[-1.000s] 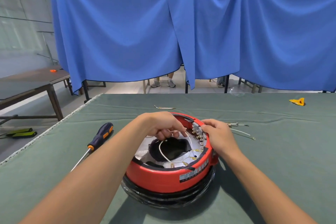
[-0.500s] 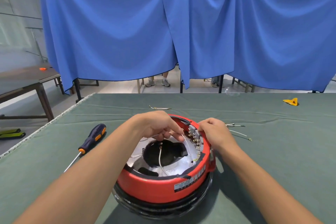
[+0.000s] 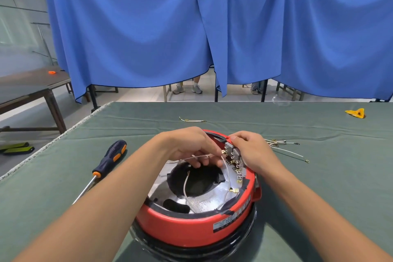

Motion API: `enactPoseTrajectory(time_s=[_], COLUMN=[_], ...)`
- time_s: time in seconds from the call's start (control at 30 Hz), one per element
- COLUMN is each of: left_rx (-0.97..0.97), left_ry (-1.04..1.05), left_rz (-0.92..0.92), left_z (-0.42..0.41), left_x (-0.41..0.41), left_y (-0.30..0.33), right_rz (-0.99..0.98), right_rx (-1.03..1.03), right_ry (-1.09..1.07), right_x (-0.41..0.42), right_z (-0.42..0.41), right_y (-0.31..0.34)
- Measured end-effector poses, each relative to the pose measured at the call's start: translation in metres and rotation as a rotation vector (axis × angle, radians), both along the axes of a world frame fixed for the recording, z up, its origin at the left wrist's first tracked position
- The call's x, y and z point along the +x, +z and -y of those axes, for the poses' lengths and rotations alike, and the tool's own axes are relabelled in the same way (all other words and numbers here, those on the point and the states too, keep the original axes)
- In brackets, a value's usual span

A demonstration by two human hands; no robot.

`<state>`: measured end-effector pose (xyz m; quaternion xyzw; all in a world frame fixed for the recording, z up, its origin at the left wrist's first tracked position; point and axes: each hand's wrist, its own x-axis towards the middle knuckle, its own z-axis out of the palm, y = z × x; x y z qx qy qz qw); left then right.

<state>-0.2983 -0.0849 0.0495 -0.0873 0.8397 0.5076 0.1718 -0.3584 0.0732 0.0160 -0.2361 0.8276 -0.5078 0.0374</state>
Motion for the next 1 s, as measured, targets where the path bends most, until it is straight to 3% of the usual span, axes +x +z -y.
enactPoseTrajectory(time_s=[0.17,0.27,0.37,0.5,0.7,0.8,0.87,0.93,1.0], left_rx=[0.157,0.144,0.138,0.184,0.205,-0.045,-0.454,-0.795,-0.882], left_ry=[0.282,0.476,0.546,0.661,0.681,0.669,0.634,0.57,0.428], left_rz=[-0.138,-0.24,-0.313,-0.393,-0.313,-0.284,-0.325,-0.452,-0.625], left_z=[0.004,0.003,0.003,0.005,0.006,0.008,0.009,0.004,-0.003], left_x=[0.005,0.009,0.016,0.022,0.028,0.028,0.026,0.025,0.026], left_y=[0.002,0.011,0.024,0.041,0.054,0.047,0.037,0.026,0.015], right_rz=[-0.026,-0.093,-0.188,-0.166,-0.06,-0.042,-0.073,-0.097,-0.104], right_rx=[-0.006,-0.058,-0.13,-0.192,-0.232,-0.215,-0.155,-0.113,-0.104], right_ry=[-0.016,-0.03,-0.027,0.049,0.124,0.096,0.072,0.052,0.051], right_x=[-0.001,0.0,0.004,0.014,0.024,0.026,0.026,0.025,0.026], right_z=[0.0,-0.001,-0.001,-0.004,0.0,0.002,0.003,0.004,0.004], right_y=[-0.002,0.0,0.006,0.018,0.022,0.019,0.017,0.017,0.018])
